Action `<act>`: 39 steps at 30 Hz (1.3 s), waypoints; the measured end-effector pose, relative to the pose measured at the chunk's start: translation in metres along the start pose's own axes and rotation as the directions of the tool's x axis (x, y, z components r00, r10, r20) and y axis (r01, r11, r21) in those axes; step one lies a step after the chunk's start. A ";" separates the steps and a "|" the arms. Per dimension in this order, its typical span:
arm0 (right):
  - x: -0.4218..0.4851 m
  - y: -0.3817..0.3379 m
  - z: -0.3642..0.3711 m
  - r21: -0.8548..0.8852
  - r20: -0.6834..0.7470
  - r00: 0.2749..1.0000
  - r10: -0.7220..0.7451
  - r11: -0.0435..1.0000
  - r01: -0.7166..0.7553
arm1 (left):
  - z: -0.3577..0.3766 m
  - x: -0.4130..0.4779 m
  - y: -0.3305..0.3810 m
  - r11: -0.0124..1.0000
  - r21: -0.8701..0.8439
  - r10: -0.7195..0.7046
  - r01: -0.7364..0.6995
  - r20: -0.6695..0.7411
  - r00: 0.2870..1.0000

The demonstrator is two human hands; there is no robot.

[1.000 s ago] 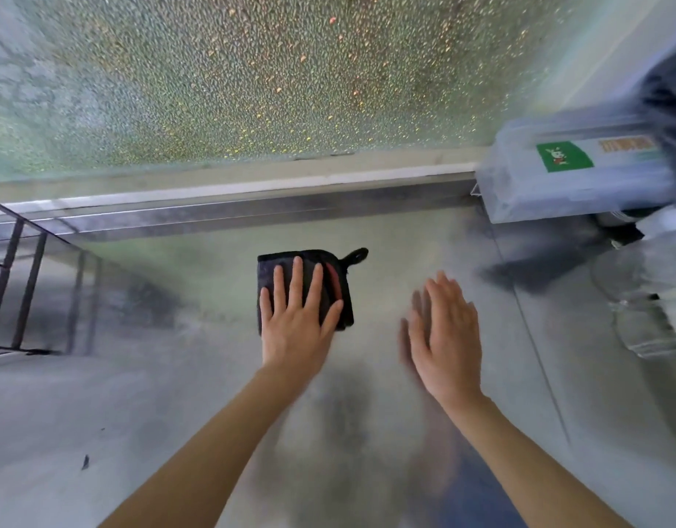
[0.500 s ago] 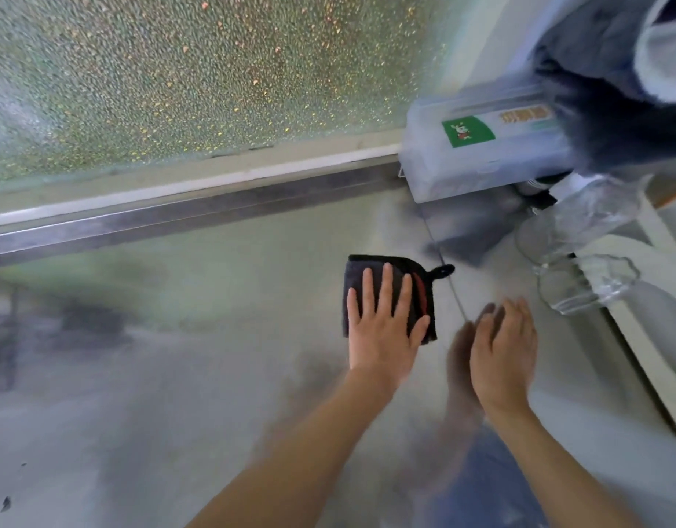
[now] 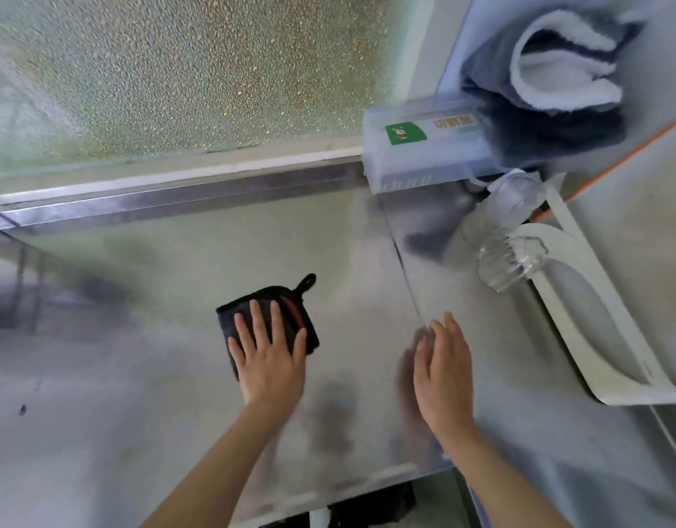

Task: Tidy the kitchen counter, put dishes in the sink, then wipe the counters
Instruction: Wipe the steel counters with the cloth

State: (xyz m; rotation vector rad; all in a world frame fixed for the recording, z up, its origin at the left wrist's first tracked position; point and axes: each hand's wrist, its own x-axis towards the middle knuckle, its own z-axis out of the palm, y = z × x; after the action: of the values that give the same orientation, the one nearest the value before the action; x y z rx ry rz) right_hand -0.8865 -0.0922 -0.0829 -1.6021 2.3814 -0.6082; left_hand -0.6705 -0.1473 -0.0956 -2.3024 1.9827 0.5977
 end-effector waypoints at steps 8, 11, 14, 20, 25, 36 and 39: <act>-0.040 0.041 -0.029 0.058 0.007 0.999 -0.047 0.997 0.047 | 0.035 -0.076 0.066 0.978 0.037 0.201 -0.206 0.118 0.972; -0.044 0.020 -0.026 0.088 0.018 0.977 -0.213 0.974 0.211 | 0.035 -0.110 0.059 0.962 0.049 0.262 -0.267 0.096 0.960; -0.042 -0.028 0.000 0.147 0.094 0.888 -0.451 0.888 0.435 | 0.033 -0.139 0.013 0.970 0.082 0.227 -0.230 0.043 0.973; -0.011 -0.060 0.045 -0.061 0.523 0.612 -0.593 0.690 0.721 | 0.009 -0.180 -0.086 0.991 -0.063 -0.122 0.115 -0.120 0.985; 0.037 -0.030 0.041 -0.235 0.272 0.925 -0.267 0.913 0.333 | 0.000 -0.195 -0.117 0.958 -0.036 -0.285 0.284 -0.037 0.958; -0.144 -0.129 0.078 -0.033 0.522 0.503 -0.689 0.572 0.819 | -0.008 -0.189 -0.155 0.968 -0.013 -0.251 0.251 -0.026 0.968; -0.119 -0.111 0.073 -0.054 0.545 0.460 -0.701 0.519 0.853 | -0.017 -0.180 -0.188 0.973 -0.021 -0.231 0.230 -0.034 0.972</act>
State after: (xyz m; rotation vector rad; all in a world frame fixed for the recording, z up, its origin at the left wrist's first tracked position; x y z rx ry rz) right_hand -0.7188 -0.0347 -0.1057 -2.6554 1.2901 0.1113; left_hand -0.5042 0.0511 -0.0635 -2.5208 1.6930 0.5592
